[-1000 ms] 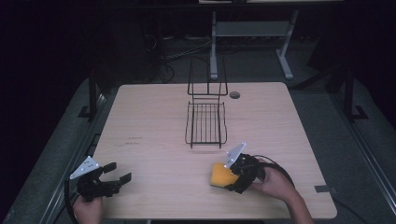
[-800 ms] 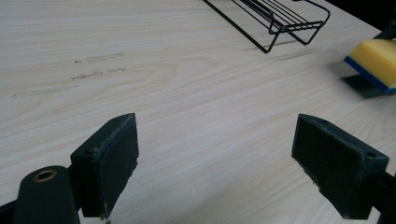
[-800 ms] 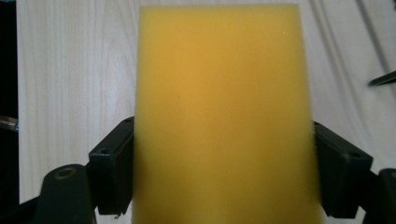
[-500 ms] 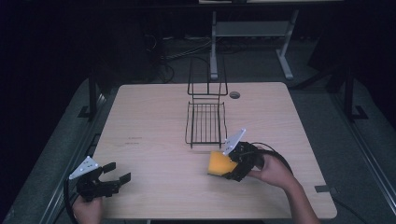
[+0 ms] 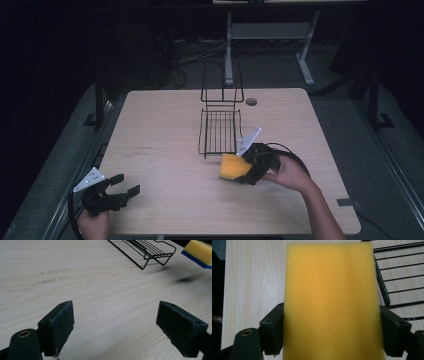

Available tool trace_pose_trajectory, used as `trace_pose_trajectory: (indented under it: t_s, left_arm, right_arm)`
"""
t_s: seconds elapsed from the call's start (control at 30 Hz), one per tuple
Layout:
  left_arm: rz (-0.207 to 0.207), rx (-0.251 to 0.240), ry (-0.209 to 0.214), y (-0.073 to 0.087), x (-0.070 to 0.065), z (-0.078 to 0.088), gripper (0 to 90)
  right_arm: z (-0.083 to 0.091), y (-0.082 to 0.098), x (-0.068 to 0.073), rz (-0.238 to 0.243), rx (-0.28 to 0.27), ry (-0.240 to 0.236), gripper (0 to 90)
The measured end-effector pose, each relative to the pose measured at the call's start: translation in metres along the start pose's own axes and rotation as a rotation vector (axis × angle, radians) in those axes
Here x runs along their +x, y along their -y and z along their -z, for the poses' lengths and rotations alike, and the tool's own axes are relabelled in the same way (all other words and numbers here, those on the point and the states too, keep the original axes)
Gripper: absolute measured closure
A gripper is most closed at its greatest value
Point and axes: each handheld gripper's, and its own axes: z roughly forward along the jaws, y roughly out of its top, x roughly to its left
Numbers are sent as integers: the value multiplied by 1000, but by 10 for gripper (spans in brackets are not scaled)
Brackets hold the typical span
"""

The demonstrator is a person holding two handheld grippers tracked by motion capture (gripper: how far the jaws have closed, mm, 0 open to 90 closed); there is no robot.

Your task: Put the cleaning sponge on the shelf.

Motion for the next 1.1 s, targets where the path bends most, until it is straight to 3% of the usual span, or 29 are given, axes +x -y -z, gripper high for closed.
trace_pose_trajectory:
  t_s: [1.1]
  left_arm:
    - [14, -11, 4, 1, 2, 1, 140]
  right_arm:
    - [-12, -32, -31, 17, 23, -33, 210]
